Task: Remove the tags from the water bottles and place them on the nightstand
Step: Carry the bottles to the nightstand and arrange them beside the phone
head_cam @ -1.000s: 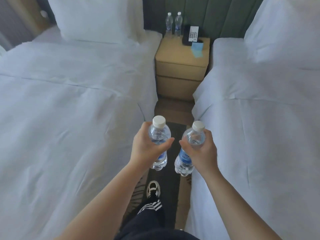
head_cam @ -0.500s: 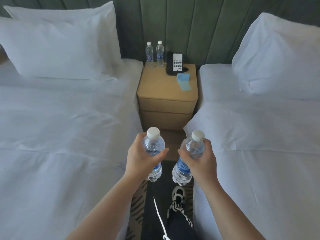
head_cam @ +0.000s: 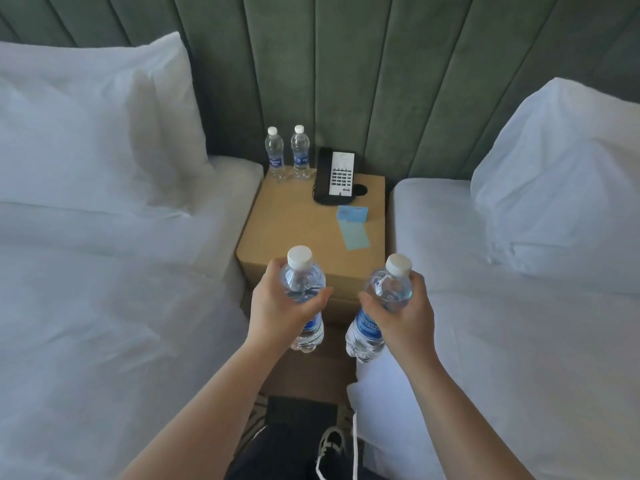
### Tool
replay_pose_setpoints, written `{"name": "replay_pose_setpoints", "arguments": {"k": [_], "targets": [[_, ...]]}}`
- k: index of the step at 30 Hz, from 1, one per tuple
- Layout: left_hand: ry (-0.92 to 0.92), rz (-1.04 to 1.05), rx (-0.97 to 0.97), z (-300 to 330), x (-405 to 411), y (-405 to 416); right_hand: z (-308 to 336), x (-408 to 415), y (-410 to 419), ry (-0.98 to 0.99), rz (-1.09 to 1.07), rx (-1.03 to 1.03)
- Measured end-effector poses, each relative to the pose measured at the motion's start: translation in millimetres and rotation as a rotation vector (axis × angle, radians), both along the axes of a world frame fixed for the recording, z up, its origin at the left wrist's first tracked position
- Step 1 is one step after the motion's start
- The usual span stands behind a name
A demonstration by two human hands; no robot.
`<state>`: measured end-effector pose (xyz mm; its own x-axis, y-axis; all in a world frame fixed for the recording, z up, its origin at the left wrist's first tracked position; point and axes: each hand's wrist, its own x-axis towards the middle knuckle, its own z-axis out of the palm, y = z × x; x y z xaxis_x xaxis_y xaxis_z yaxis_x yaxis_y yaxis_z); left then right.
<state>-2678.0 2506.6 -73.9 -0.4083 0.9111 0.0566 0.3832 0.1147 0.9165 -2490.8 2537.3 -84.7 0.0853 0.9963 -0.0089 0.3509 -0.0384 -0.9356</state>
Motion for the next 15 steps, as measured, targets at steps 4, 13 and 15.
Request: {"name": "replay_pose_setpoints", "arguments": {"k": [4,13,15], "targets": [[0.027,-0.001,-0.008,3,-3,69,0,4,70,0.027,-0.058,-0.013],[0.039,-0.066,-0.023,-16,-25,223,-26,-5,211,0.003,-0.155,-0.050],[0.022,-0.096,-0.032,-21,-30,260,-29,-12,243,0.005,-0.176,-0.062]]}}
